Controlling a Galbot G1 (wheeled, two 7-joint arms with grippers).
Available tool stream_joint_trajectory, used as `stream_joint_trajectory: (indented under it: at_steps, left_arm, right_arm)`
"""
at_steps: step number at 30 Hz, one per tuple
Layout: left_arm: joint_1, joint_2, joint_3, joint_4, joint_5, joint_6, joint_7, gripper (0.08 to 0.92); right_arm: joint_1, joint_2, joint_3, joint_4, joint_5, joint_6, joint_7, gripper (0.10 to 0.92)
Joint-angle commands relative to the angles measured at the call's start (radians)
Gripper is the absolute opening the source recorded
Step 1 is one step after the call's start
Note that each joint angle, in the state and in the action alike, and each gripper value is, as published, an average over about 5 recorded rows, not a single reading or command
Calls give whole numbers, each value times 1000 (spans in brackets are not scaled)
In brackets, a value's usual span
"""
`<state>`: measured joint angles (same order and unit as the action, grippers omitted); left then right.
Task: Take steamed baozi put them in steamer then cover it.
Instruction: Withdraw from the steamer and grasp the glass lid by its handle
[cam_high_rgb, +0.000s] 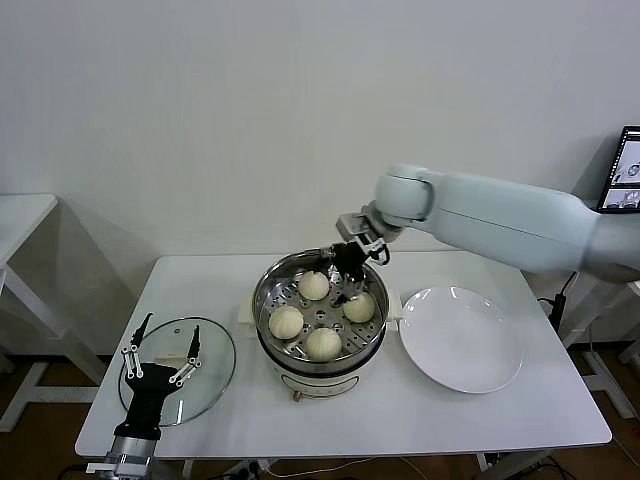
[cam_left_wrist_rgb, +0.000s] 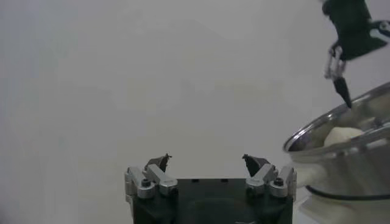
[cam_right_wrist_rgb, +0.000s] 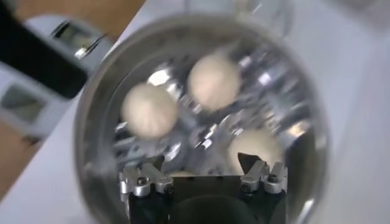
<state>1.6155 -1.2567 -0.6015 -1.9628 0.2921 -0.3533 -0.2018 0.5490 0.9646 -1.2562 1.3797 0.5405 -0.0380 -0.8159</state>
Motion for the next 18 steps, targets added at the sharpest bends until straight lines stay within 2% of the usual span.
stream_joint_trajectory:
  at_steps: [1,5,11,18]
  left_arm:
    - [-38,12,1,20,129,97,-66,823]
    - [-57,29,6,40,205,129,-93,823]
    - [-67,49,-42,119,450,89,-47,823]
    - [-56,87,-109,237,745,111,-10,823]
  right_arm:
    - [-444,-325,510,112,53,267,1072,823]
    - [-816,-356,895,110,51,292,1154,823]
    - [-1312,-299,1382,110,-1,314,1118,823]
    - [-1626,-159,1637,119,-74,351,1057,823]
